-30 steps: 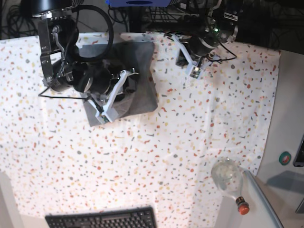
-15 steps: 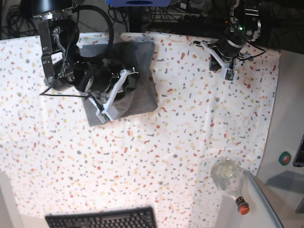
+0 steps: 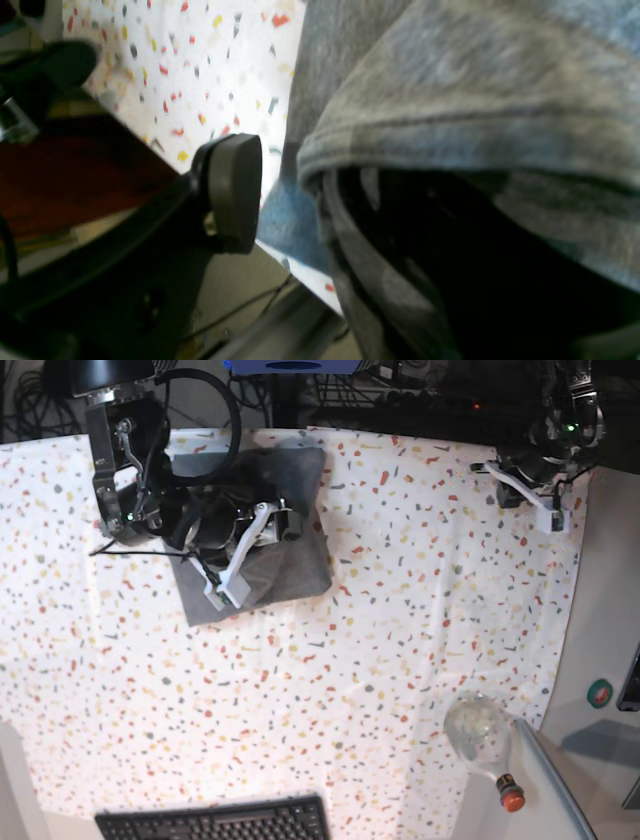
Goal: Layout the t-shirt on the table in an organized manner, then fold the t-shirt properly
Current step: 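Lift and flip the folded bundle over with the right gripper, then release the bundle with the right gripper and grasp its collar with the left, then pull the collar edge with the left gripper to unfold the bundle, then release the shirt with the left gripper and withdraw it to its corner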
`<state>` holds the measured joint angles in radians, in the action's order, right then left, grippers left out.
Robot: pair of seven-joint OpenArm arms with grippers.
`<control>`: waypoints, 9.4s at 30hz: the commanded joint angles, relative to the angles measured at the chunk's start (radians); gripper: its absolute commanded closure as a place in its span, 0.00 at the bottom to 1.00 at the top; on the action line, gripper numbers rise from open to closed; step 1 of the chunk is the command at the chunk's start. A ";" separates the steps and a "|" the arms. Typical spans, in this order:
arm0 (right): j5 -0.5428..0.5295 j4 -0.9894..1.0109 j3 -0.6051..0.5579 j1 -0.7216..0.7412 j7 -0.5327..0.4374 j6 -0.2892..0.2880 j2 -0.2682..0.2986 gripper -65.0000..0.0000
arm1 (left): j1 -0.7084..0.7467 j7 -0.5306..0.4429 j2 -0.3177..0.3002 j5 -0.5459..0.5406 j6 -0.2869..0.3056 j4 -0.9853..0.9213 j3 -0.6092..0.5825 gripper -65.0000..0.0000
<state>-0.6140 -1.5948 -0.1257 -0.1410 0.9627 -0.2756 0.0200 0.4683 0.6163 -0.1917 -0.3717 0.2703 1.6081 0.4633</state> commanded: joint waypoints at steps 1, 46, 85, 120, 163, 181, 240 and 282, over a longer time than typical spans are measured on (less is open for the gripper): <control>-0.019 -0.016 -0.022 0.011 -0.026 -0.004 0.001 0.43 | 0.002 -0.002 -0.009 -0.010 0.008 0.018 0.019 1.00; -0.017 -0.059 -0.384 0.100 -0.235 0.441 0.169 1.00 | 0.002 0.003 -0.045 -0.010 0.140 -0.090 0.249 1.00; -0.019 -0.201 -0.710 0.050 -0.173 0.571 0.255 1.00 | -0.023 0.006 -0.045 -0.010 0.140 -0.098 0.248 1.00; -0.019 -0.302 -0.421 0.056 -0.055 0.568 0.278 1.00 | 0.010 0.007 -0.024 -0.111 0.142 0.143 -0.212 1.00; -0.020 -0.183 0.254 -0.170 -0.207 0.221 0.426 1.00 | -0.454 0.115 0.061 -0.338 0.090 -0.430 -0.627 1.00; -0.019 -0.035 0.367 -0.171 -0.207 0.158 0.360 1.00 | -0.951 0.279 0.134 0.423 0.094 -0.417 -1.534 1.00; -0.017 0.040 0.439 -0.173 -0.207 0.158 0.324 1.00 | -0.962 0.155 0.211 0.724 0.151 -0.365 -1.619 0.35; -0.017 0.363 -0.187 0.401 -0.342 0.263 0.326 0.38 | 0.079 -0.013 0.005 0.139 0.151 0.169 0.124 1.00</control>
<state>-0.6239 -1.2190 -0.3187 0.2363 0.6384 -0.0143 0.3386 0.5430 0.6205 -0.1749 -0.2256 0.4198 1.7630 0.5816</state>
